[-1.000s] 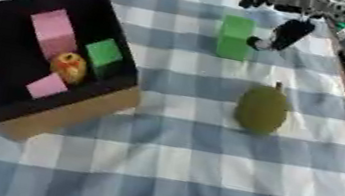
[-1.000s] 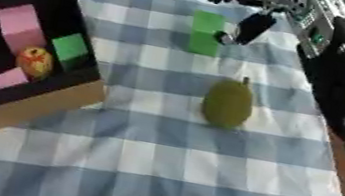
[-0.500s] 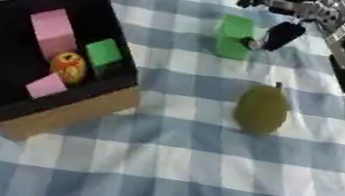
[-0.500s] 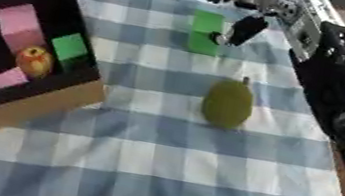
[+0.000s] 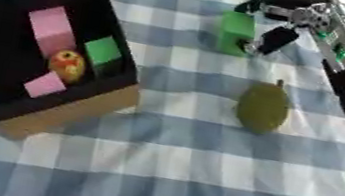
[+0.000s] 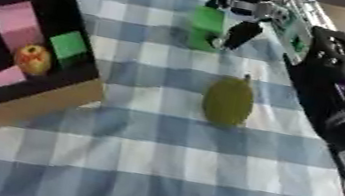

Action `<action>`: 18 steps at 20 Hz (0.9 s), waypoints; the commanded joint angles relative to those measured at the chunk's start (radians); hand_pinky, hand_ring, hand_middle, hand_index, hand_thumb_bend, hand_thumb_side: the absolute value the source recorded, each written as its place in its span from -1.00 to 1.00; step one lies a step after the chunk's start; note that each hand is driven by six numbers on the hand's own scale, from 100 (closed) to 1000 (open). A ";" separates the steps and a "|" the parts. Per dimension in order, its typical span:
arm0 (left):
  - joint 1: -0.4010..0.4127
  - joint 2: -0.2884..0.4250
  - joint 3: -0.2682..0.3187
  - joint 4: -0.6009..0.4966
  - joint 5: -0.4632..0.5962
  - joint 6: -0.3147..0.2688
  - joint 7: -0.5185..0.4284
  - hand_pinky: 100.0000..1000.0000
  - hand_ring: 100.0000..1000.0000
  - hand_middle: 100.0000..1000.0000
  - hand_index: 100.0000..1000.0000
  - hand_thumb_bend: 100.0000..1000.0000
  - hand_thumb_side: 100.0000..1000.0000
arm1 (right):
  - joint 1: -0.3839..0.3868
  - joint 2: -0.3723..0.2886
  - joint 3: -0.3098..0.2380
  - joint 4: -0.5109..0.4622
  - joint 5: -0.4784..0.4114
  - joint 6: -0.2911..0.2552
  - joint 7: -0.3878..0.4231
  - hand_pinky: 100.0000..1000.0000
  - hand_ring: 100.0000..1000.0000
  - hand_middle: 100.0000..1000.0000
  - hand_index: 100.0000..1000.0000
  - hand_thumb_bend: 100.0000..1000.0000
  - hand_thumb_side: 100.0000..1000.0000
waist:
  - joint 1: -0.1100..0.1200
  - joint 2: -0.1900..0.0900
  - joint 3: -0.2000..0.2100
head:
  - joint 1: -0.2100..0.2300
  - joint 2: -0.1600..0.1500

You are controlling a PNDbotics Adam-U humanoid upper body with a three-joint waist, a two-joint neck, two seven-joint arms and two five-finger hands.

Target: Pick up objects on the table and place them in the box.

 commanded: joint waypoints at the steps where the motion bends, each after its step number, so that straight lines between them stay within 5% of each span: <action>1: -0.007 0.010 0.003 -0.017 0.006 0.000 -0.004 0.52 0.54 0.33 0.58 -0.42 0.48 | -0.013 -0.012 -0.015 0.001 0.004 0.008 -0.018 0.86 0.86 0.58 0.92 -0.82 -0.27 | -0.011 -0.003 0.003 | -0.005 -0.014; 7: -0.005 0.008 0.003 -0.017 0.007 0.002 -0.004 0.52 0.54 0.33 0.57 -0.43 0.48 | -0.012 -0.009 -0.020 -0.010 -0.031 0.033 -0.062 0.78 0.68 0.01 0.53 -0.92 -0.44 | -0.010 -0.002 0.004 | -0.004 -0.009; 18: 0.003 0.012 0.005 -0.017 0.004 0.006 -0.007 0.53 0.54 0.34 0.57 -0.43 0.48 | -0.050 -0.031 -0.016 -0.094 -0.089 0.073 -0.058 0.75 0.63 -0.01 0.48 -1.00 -0.63 | -0.008 -0.025 -0.009 | 0.002 0.006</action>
